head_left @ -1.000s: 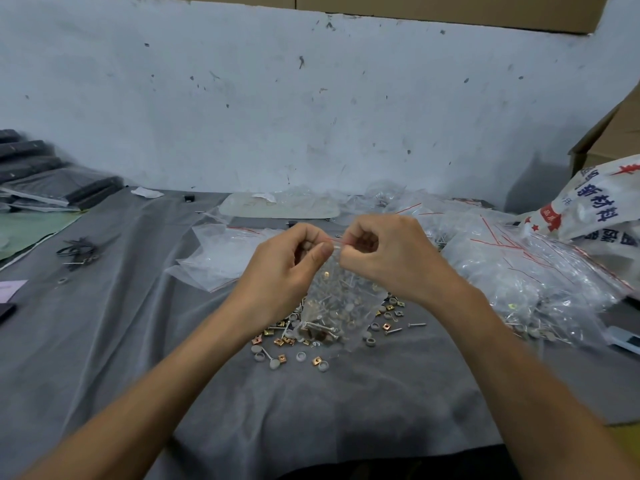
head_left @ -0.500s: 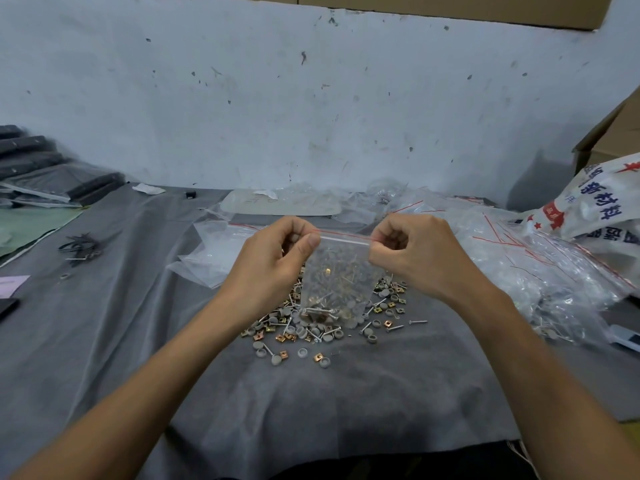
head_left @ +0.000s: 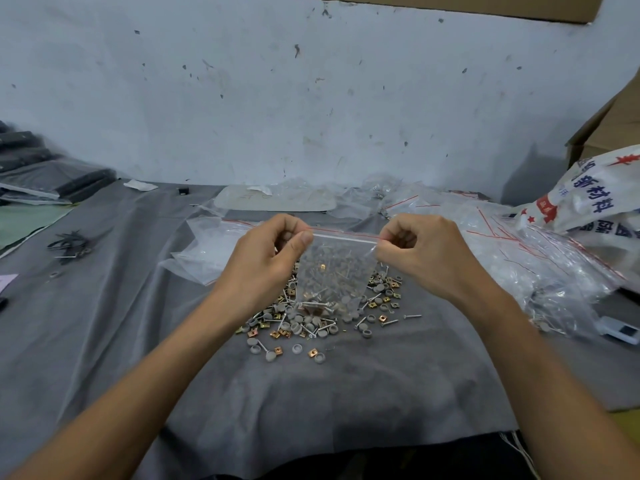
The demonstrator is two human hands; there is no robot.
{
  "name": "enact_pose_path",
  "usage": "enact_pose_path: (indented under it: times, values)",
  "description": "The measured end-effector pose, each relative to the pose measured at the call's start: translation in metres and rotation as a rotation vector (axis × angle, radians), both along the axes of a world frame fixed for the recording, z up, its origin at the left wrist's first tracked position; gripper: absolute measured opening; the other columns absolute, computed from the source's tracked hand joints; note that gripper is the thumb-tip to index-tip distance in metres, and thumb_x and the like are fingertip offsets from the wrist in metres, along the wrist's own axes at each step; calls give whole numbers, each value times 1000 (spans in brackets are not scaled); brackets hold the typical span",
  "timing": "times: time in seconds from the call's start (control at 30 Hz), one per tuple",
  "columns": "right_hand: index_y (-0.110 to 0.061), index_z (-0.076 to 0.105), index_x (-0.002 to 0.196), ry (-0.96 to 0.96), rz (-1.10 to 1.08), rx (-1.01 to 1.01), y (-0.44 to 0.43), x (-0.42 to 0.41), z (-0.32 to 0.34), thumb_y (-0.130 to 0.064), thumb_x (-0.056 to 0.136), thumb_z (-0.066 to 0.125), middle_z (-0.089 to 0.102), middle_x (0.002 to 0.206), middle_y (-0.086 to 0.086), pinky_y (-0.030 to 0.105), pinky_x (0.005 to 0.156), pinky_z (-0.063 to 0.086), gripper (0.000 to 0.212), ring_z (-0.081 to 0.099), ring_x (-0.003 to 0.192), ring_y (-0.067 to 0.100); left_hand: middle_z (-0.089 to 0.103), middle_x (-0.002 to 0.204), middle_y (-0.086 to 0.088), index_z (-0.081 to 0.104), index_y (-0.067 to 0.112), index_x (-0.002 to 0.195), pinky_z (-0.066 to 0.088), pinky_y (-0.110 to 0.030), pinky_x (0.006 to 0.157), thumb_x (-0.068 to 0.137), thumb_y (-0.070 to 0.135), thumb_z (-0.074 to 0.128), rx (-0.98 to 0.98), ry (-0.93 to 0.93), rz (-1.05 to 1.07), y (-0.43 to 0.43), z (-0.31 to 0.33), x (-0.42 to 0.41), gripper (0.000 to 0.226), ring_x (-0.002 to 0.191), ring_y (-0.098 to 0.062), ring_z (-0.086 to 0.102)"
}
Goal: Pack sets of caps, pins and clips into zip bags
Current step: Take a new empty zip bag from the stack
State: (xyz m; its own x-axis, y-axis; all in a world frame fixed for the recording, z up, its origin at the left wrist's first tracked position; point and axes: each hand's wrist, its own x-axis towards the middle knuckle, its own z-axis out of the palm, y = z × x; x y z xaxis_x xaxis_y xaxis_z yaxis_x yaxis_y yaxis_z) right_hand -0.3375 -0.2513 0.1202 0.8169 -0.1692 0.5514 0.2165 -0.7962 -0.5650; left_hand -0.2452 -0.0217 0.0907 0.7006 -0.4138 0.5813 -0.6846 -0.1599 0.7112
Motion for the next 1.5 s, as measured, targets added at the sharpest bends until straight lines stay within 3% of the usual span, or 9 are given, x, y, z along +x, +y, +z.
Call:
enact_pose_path:
  times: [0.3, 0.4, 0.57, 0.83, 0.93, 1.07, 1.17, 1.3, 1.5]
  values:
    - [-19, 67, 76, 139, 92, 200, -5, -15, -38, -11, 91, 70, 56, 60, -12, 22, 60, 41, 17, 47, 58, 1, 54, 65, 11, 67, 23, 88, 40, -29, 57, 98, 30, 62, 130, 137, -91, -6, -37, 10, 13, 58, -7, 46]
    - [-7, 65, 83, 173, 93, 353, -15, -19, -44, -3, 95, 63, 59, 63, -2, 39, 62, 48, 12, 53, 62, 14, 56, 67, 8, 68, 23, 91, 40, -24, 57, 98, 30, 60, 201, 130, -84, -8, -44, 12, 12, 59, -6, 48]
    - [-6, 61, 80, 44, -76, 672, -69, -19, -31, 1, 94, 58, 65, 62, 4, 27, 50, 50, 16, 57, 53, 15, 61, 70, -6, 70, 21, 90, 42, -22, 57, 97, 20, 64, 210, 152, -43, 5, -57, 27, 9, 58, -4, 51]
    - [-6, 52, 136, -308, -473, 1120, -217, -11, -2, -13, 103, 46, 61, 135, 18, 34, 91, 57, 34, 68, 98, 21, 68, 72, -3, 69, 22, 82, 48, -31, 66, 95, 17, 68, 288, 193, 168, 37, -96, 71, 14, 66, -20, 61]
    - [-15, 39, 147, -187, -567, 969, -204, 0, -36, -11, 100, 48, 59, 124, 12, 29, 74, 55, 48, 63, 85, 18, 70, 75, 5, 67, 25, 80, 53, -40, 75, 95, 22, 67, 339, 212, 295, 49, -111, 91, 15, 73, -19, 64]
    - [-12, 64, 122, 78, -405, 565, -114, 16, -113, -7, 99, 60, 72, 103, 8, 25, 71, 51, 24, 65, 80, 13, 72, 87, 6, 66, 27, 83, 47, -32, 74, 93, 18, 65, 390, 157, 450, 50, -119, 119, 13, 83, -17, 66]
    - [-29, 68, 113, 220, -209, 313, -37, 18, -162, -13, 96, 67, 72, 103, -15, 8, 73, 47, 23, 65, 88, -6, 71, 119, -11, 71, 12, 113, 48, -40, 96, 95, 15, 62, 477, 69, 536, 45, -121, 148, 20, 110, -28, 62]
    - [-36, 65, 115, 303, -99, 216, 14, 26, -182, -20, 96, 67, 70, 103, -21, 13, 80, 47, 25, 64, 94, -6, 42, 157, -11, 39, 16, 153, 33, -51, 116, 102, 32, 53, 757, 145, 563, 43, -124, 182, 56, 142, -33, 40]
    - [-33, 69, 111, 270, -146, 155, 16, 29, -187, -17, 96, 66, 69, 101, -22, 9, 78, 43, 22, 60, 90, -7, 65, 133, -8, 60, 19, 136, 46, -46, 103, 100, 31, 56, 793, 212, 558, 45, -132, 200, 37, 122, -31, 58]
